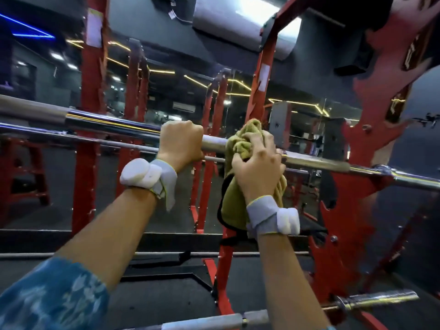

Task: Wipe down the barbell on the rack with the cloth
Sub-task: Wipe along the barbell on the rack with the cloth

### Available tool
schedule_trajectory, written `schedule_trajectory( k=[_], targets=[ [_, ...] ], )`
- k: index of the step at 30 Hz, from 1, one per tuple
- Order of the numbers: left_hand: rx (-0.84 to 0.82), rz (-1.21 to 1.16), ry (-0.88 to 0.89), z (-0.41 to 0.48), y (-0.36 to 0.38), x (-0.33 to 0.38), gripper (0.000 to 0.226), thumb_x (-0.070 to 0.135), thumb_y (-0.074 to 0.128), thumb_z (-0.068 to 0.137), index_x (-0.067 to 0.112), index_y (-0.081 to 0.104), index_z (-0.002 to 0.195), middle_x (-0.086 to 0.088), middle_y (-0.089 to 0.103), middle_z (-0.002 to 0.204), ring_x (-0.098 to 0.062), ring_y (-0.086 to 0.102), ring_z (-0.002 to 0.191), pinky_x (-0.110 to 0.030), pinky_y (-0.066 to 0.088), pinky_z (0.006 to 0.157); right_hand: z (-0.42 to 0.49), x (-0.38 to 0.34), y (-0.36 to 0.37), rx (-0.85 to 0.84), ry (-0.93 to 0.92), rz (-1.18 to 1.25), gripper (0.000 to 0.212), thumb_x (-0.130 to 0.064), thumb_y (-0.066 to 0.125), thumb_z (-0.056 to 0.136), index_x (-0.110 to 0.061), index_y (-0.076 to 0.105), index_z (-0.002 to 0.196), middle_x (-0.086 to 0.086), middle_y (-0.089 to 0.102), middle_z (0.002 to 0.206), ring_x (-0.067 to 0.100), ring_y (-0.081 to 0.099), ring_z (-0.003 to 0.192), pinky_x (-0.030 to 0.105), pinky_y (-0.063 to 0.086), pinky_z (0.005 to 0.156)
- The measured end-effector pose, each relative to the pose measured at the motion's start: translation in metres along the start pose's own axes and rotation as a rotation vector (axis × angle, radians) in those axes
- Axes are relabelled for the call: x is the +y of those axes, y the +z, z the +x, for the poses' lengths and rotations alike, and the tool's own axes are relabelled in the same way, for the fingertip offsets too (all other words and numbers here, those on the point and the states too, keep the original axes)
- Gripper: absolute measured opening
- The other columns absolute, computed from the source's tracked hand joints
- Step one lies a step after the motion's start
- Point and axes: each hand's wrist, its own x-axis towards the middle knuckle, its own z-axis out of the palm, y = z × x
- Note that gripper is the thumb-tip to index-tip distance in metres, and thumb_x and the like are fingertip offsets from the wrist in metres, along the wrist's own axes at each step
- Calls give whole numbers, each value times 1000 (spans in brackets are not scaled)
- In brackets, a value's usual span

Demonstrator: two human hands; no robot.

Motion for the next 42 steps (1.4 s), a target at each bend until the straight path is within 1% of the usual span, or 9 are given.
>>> schedule_trajectory(
  k=[5,13,19,23,27,32,34,40,42],
  targets=[
    [10,-5,-31,2,2,2,29,35,65,74,19,69,98,-7,67,88,-30,64,82,-29,33,62,-14,11,2,-3,-214,6,49,-32,56,67,-24,64,115,4,50,136,40,53,103,49,41,82],
    [-10,-24,-53,0,-2,4,28,32,65,75,12,69,93,-10,67,89,-32,63,84,-30,34,64,6,36,-14,8,60,-15,42,-26,60,79,-25,56,121,0,41,140,35,47,112,47,39,89],
    [-3,-24,-63,-2,-6,6,25,29,64,75,9,69,89,-11,67,86,-32,63,81,-30,34,64,-10,23,-2,-20,-209,-23,51,-33,55,68,-22,62,117,6,48,137,40,50,105,48,41,80],
    [-8,-22,-68,-2,-6,6,25,29,64,73,9,69,88,-11,67,85,-33,63,80,-30,32,63,-16,37,-5,12,-120,-16,48,-33,55,68,-23,62,114,4,49,135,38,52,103,46,41,79],
    [-6,-19,-64,-2,-6,6,25,29,63,73,9,68,87,-11,67,84,-32,63,79,-30,32,63,-1,42,-11,-4,70,-44,43,-27,60,78,-25,54,121,0,39,142,35,46,114,48,39,89],
    [10,-4,-64,-2,-5,6,25,30,64,75,9,69,88,-11,67,84,-32,63,79,-30,32,64,-8,38,-5,-35,-145,-57,48,-30,57,73,-22,58,121,7,44,140,41,49,110,51,41,83],
    [8,-1,-63,-3,-5,6,26,31,64,75,9,69,88,-11,67,84,-32,63,79,-30,32,64,-15,45,-6,-18,-145,-27,50,-32,54,70,-21,61,119,7,47,139,41,51,107,50,42,81],
    [13,-13,-68,-1,-4,6,25,30,63,75,9,69,87,-11,67,83,-32,63,78,-31,33,64,1,64,-18,-14,134,-52,42,-24,56,84,-23,51,125,0,34,145,35,43,116,48,37,92],
    [18,-3,-68,-1,-3,6,25,30,63,75,9,68,87,-11,67,83,-31,63,78,-31,33,64,9,60,-20,-18,138,-56,42,-24,56,85,-23,50,127,0,33,146,36,42,117,48,37,93]
  ],
)
